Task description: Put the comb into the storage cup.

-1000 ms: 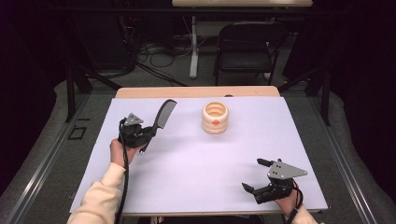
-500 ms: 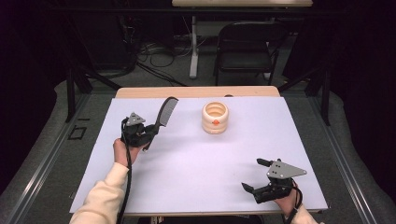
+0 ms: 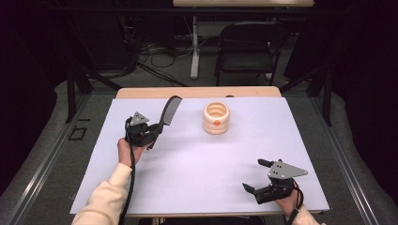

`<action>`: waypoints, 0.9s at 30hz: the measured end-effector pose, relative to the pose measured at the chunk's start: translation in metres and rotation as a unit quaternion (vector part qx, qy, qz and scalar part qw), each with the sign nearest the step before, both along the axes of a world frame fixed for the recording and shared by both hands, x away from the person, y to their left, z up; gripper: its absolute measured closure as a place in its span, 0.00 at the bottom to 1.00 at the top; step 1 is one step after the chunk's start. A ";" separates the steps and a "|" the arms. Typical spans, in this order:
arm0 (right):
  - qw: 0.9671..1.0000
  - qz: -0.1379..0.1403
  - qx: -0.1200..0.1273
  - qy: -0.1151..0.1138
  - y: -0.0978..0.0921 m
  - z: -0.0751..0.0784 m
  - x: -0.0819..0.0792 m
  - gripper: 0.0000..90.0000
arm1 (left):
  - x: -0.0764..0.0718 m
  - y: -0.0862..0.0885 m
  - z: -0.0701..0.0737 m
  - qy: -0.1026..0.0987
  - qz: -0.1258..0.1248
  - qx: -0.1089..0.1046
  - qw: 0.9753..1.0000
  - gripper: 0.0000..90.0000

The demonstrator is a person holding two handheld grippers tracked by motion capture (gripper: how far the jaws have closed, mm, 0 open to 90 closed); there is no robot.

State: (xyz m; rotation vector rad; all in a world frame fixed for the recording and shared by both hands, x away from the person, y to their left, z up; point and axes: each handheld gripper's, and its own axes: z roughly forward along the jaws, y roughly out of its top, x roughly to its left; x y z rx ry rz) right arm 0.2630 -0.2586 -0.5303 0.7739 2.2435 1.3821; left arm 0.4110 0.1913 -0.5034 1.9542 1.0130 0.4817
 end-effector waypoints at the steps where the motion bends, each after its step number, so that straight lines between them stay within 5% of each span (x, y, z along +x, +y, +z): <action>1: 1.000 0.000 0.000 0.000 0.000 0.000 0.000 0.00 | 0.000 0.000 0.000 0.000 -0.001 0.000 1.000 0.80; 27: 1.000 0.001 -0.004 0.001 0.001 -0.002 0.000 0.00 | 0.000 -0.004 0.014 -0.022 -0.006 -0.023 0.999 0.80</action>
